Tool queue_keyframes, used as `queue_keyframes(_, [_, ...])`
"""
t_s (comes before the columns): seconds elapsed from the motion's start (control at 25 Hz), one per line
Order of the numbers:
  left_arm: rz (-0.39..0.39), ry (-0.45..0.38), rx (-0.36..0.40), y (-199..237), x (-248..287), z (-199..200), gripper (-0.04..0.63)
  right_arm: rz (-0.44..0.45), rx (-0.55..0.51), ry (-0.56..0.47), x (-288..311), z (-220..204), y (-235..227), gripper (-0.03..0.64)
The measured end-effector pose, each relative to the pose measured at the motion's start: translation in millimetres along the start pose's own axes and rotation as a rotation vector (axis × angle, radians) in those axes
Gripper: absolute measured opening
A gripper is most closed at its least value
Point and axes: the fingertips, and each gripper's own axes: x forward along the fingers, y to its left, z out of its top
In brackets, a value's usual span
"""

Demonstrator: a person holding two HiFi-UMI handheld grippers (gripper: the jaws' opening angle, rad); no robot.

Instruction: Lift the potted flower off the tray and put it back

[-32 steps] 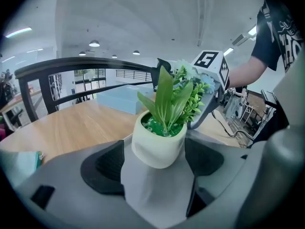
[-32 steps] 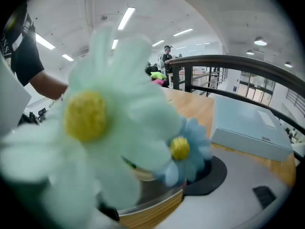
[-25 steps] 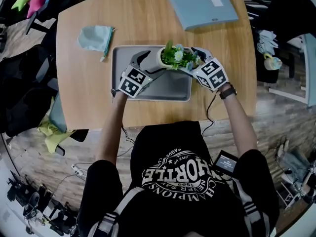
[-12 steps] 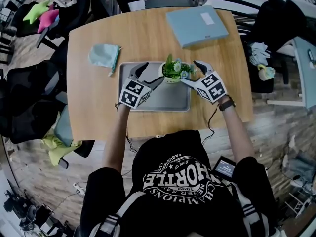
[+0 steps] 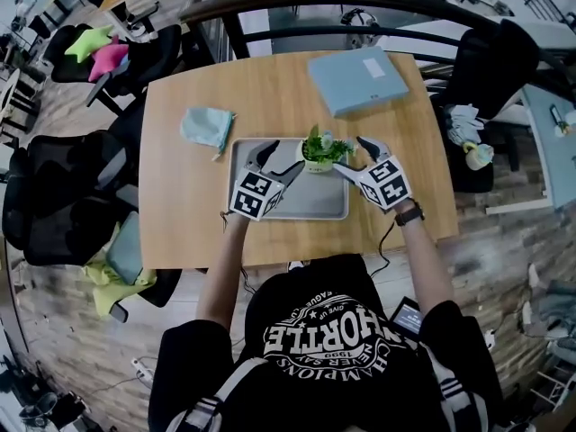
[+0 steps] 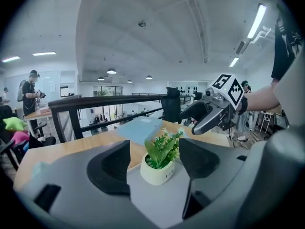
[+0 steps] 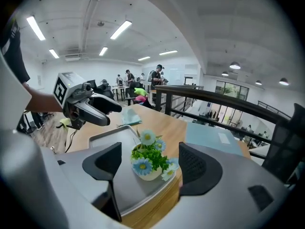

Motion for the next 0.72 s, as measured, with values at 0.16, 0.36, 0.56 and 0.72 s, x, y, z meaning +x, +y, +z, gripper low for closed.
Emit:
queue_keyframes(0.16, [0.025,-0.022,-0.004,-2,-18,11,0.321,-0.059,0.01,-0.039,-17,14,5,0.377])
queue_keyframes(0.36, [0.054,-0.024,-0.038,-9,-32,16,0.306,-0.104,0.046,-0.088,-35,23,15,0.359])
queue_keyframes(0.56, [0.1,-0.09,-0.093,-12,-45,33,0.278,-0.166,0.123,-0.15,-50,30,15,0.334])
queue_keyframes(0.72, [0.17,-0.15,-0.102,-6,-63,45,0.254,-0.216,0.209,-0.221,-64,41,18,0.304])
